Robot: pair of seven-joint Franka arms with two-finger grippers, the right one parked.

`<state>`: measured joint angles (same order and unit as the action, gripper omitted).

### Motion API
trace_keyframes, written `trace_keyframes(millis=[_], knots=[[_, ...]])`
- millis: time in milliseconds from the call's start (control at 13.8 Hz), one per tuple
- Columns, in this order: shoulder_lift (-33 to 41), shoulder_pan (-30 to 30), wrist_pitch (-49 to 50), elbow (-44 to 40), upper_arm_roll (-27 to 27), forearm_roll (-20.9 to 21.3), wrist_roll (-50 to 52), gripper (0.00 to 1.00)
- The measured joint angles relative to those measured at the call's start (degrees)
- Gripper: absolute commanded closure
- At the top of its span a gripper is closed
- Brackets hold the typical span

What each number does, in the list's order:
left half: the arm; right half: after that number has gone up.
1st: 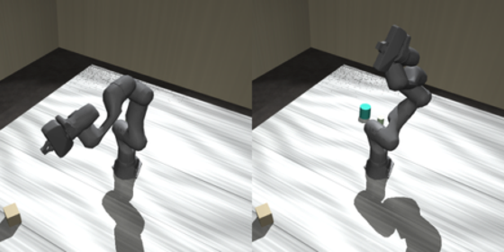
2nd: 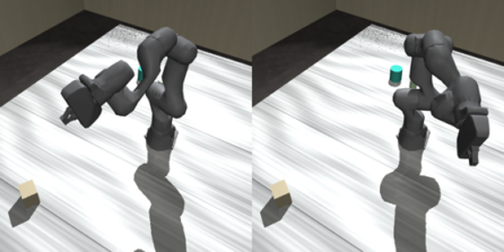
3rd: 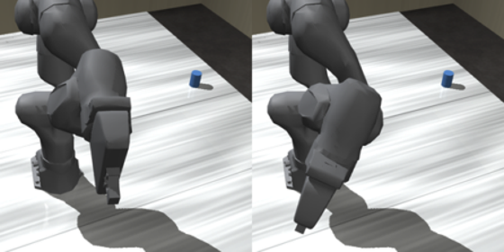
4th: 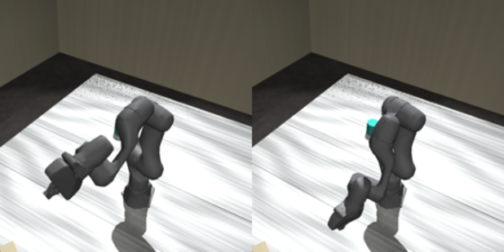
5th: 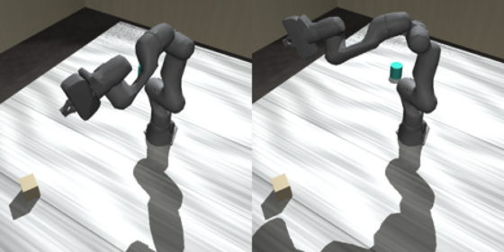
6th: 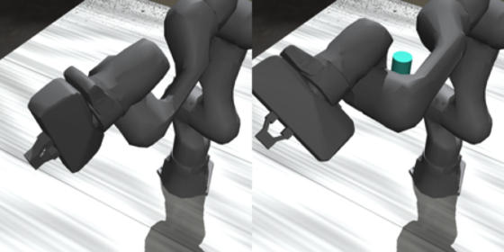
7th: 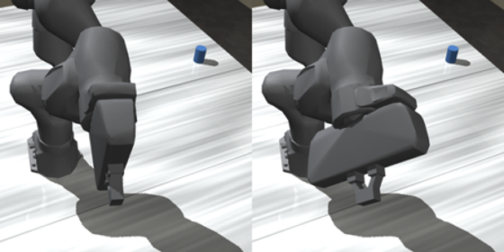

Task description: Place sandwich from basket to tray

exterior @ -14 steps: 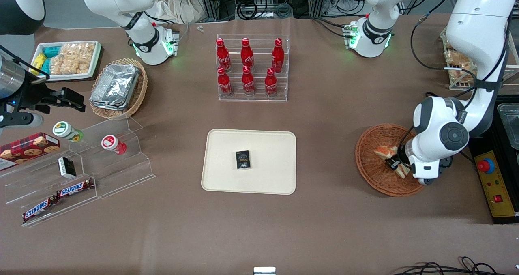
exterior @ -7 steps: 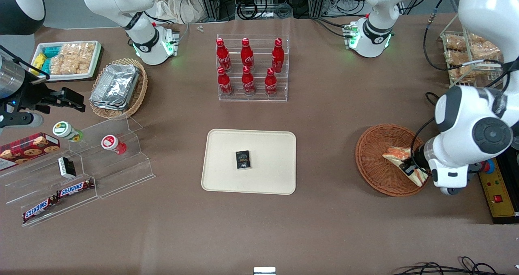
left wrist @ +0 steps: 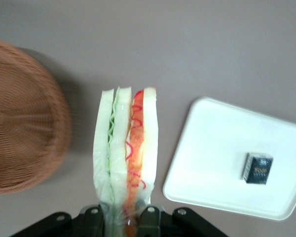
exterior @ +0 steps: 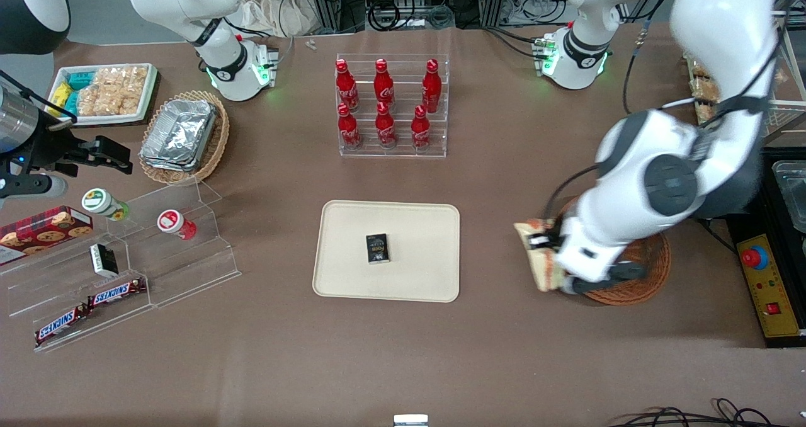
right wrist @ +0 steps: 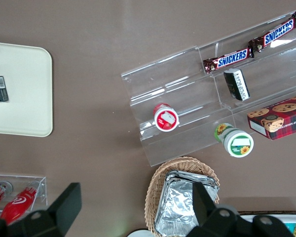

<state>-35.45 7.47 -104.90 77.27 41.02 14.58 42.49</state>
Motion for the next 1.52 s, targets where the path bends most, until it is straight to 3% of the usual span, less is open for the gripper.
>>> trace_keyframes(millis=[217, 506, 578, 651, 723, 1157, 1373, 1518], knots=[[-8.39, -10.8, -9.8, -1.33, -5.61, 1.14, 2.44, 1.0], [-16.97, -22.99, -11.23, -9.06, -14.14, 1.23, 4.17, 0.97], [-18.24, -24.35, -11.22, -10.05, -14.68, 1.25, 4.5, 0.81], [-19.14, -25.14, -11.19, -10.51, -14.87, 1.26, 4.78, 0.5], [-19.78, -25.49, -11.19, -10.68, -14.9, 1.26, 5.0, 0.01], [-18.64, -25.1, -4.25, -13.54, -15.09, 1.44, 7.32, 0.0], [-12.47, -23.6, 2.95, -15.2, -17.77, 1.7, 8.2, 0.0], [-6.4, -18.1, 11.07, -15.28, -18.18, 1.64, 5.5, 0.0]])
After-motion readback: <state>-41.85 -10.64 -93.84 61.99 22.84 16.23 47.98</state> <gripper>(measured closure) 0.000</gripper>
